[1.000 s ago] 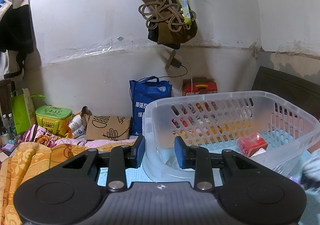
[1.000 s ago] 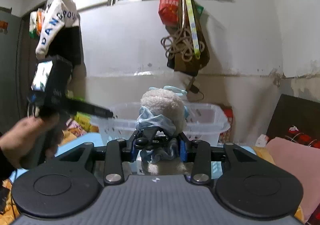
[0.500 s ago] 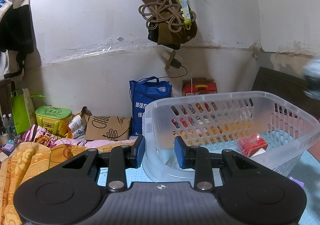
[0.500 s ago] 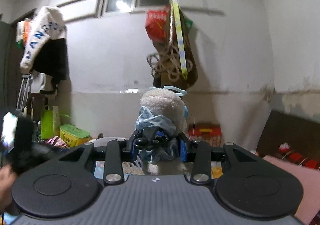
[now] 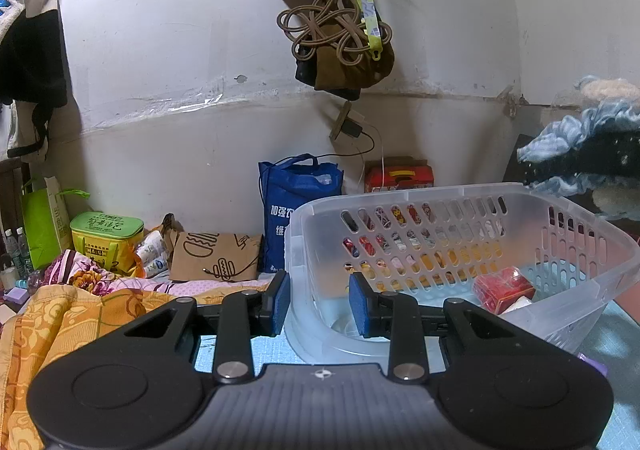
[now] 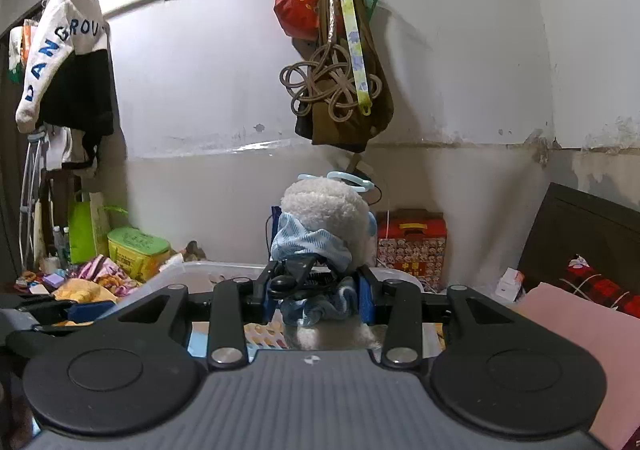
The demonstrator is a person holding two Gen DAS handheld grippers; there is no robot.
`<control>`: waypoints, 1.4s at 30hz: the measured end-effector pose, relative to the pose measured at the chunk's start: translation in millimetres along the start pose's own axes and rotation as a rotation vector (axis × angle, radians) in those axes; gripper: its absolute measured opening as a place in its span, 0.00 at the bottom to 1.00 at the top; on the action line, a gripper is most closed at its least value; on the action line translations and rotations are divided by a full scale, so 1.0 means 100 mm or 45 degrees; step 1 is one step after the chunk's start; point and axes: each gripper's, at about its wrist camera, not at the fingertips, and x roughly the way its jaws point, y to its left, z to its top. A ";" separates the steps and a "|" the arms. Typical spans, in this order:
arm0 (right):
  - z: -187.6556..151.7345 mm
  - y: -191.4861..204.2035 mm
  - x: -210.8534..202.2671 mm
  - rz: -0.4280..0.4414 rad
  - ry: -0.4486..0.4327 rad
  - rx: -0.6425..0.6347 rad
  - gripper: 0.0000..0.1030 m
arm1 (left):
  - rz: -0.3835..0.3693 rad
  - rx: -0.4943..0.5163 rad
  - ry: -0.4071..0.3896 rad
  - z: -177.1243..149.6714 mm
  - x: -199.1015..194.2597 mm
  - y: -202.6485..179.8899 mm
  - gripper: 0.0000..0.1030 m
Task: Organize objects
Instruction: 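Carry the white plush into the basket and open the right gripper, then grasp the white plastic-wrapped roll with the right gripper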
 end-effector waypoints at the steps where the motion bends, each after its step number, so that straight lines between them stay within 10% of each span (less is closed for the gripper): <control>1: 0.00 -0.01 0.02 0.000 0.005 0.000 0.41 | 0.000 0.000 0.000 0.00 0.00 0.00 0.35; 5: -0.04 -0.05 0.12 0.008 0.039 -0.017 0.55 | 0.001 0.003 0.001 0.00 0.00 0.00 0.35; 9: -0.08 0.04 0.08 -0.120 -0.018 -0.107 1.00 | 0.002 0.010 0.003 0.00 0.00 -0.01 0.35; 28: -1.35 0.21 -1.30 0.044 -0.062 0.105 1.00 | -0.002 0.003 -0.004 0.00 -0.01 -0.01 0.35; 42: -1.69 0.54 -1.06 0.067 0.033 -0.006 1.00 | -0.008 0.005 -0.017 -0.04 -0.01 0.01 0.35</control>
